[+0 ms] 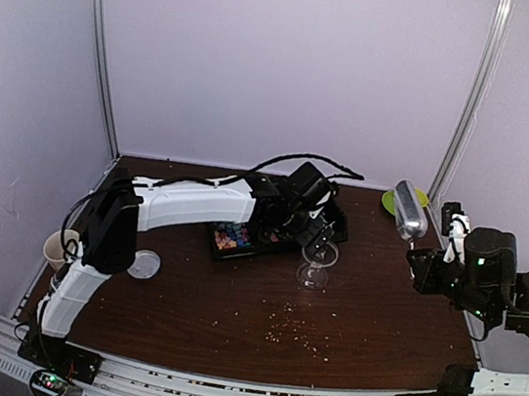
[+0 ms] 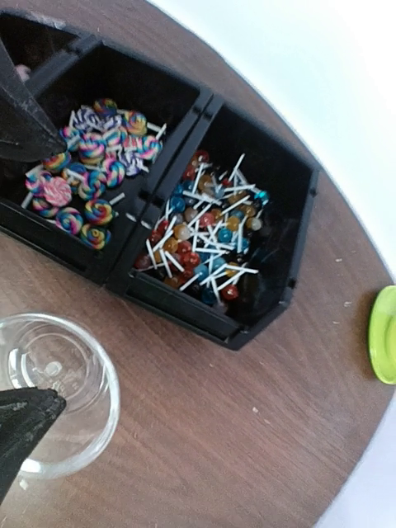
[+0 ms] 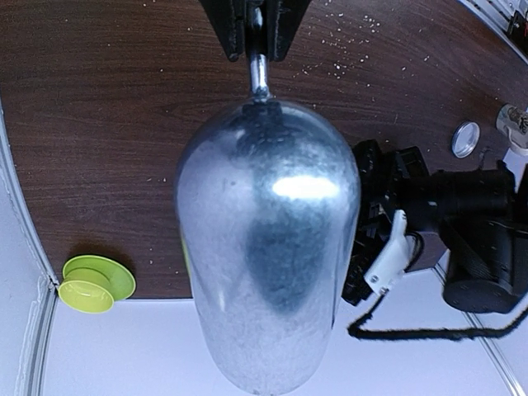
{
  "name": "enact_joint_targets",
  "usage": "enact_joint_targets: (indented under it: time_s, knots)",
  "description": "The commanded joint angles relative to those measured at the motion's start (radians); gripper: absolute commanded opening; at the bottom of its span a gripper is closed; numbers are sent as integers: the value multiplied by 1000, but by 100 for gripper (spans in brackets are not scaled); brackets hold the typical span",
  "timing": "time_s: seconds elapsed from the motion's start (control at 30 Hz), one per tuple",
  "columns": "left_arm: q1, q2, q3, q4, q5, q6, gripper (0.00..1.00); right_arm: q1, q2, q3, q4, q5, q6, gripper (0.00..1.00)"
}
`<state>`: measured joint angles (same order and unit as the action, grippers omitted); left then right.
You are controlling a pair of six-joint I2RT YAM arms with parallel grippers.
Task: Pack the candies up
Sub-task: Move the packing box to the center of the board, then pass from the right arm to the left
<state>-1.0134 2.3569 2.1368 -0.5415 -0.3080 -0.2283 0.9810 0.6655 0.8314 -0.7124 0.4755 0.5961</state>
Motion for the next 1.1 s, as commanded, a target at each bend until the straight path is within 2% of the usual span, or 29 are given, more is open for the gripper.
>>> enact_joint_targets:
  time_s: [0.0, 0.17, 0.4, 0.6, 0.83, 1.07]
  knots:
    - [4, -235, -98, 89, 29, -19, 98, -3, -9, -3, 36, -37, -40, 0]
    - [4, -422, -231, 62, 74, -104, 98, -3, -1, -9, 49, -57, -53, 0]
    - [1, -679, -416, 47, 198, -371, 98, -2, 8, -2, 54, -80, -46, 0]
    - [-3, -816, -476, -22, 212, -552, 98, -3, 21, -21, 63, -124, -29, 0]
    - [-10, -921, -505, -48, 216, -583, 98, -3, 54, -29, 106, -213, -18, 0]
    - [-14, -1012, -569, 65, 248, -594, 98, -3, 100, 2, 141, -219, -16, 0]
